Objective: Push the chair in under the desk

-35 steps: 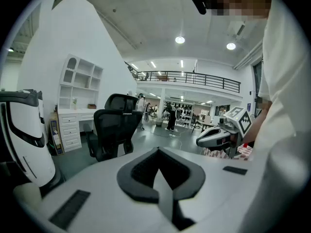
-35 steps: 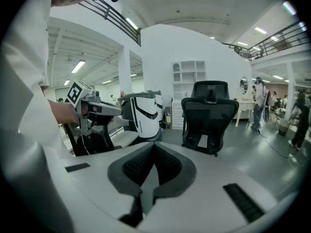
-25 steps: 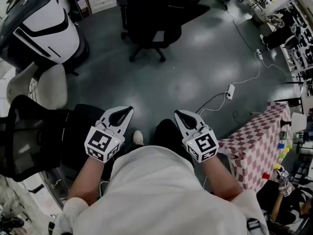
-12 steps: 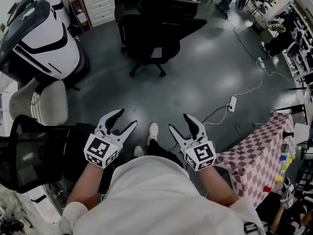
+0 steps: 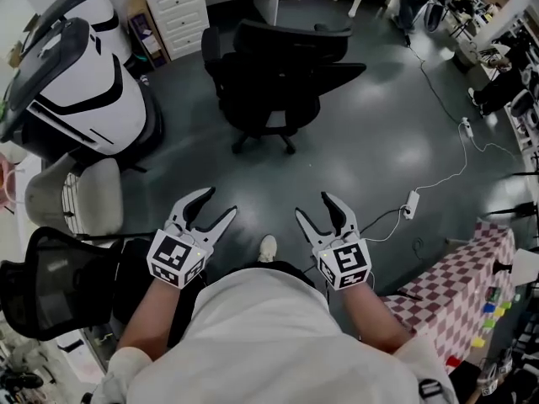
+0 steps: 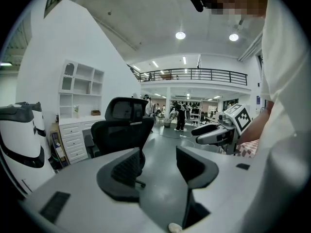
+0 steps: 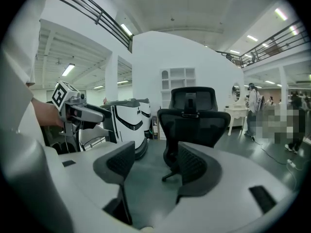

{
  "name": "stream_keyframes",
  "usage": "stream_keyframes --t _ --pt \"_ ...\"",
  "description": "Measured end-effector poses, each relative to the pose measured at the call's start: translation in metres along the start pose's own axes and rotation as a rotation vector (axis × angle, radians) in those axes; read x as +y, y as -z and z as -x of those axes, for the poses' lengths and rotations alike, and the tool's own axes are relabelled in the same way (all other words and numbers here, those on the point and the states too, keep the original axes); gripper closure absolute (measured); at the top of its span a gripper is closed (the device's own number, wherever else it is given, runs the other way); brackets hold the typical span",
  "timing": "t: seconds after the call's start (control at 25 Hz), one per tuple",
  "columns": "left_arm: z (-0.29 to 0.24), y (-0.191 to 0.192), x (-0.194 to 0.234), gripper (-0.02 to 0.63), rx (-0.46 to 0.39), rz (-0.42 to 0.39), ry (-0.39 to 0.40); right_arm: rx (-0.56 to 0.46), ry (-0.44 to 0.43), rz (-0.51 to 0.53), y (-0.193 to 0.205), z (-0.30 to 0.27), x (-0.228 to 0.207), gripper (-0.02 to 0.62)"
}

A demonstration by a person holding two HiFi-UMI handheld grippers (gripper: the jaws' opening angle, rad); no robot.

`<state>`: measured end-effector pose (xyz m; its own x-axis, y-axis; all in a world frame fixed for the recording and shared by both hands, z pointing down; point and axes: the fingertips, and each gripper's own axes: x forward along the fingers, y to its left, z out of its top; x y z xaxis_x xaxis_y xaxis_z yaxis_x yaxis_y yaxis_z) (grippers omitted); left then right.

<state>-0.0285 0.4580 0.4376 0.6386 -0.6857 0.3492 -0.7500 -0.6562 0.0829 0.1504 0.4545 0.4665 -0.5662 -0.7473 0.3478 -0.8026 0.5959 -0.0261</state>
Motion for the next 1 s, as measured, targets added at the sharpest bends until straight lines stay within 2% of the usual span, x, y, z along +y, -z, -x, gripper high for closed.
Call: stream_keyframes --t 0.24,0.56,1.0 --pt "-0.04 -0.014 0.016 0.377 -0.008 -0.001 -0.038 -0.008 0.001 -0.002 -0.01 -0.031 -0.048 0.334" --pt "-0.061 -0.025 0.064 0.38 -0.005 0.003 -0.064 -0.009 0.015 -0.025 -0.031 -0.08 -0.071 0.334" --pt "-0.096 -0.046 0.161 0.382 -0.021 -0.038 -0.011 -0.013 0.121 -0.042 -0.076 -0.167 -0.103 0.333"
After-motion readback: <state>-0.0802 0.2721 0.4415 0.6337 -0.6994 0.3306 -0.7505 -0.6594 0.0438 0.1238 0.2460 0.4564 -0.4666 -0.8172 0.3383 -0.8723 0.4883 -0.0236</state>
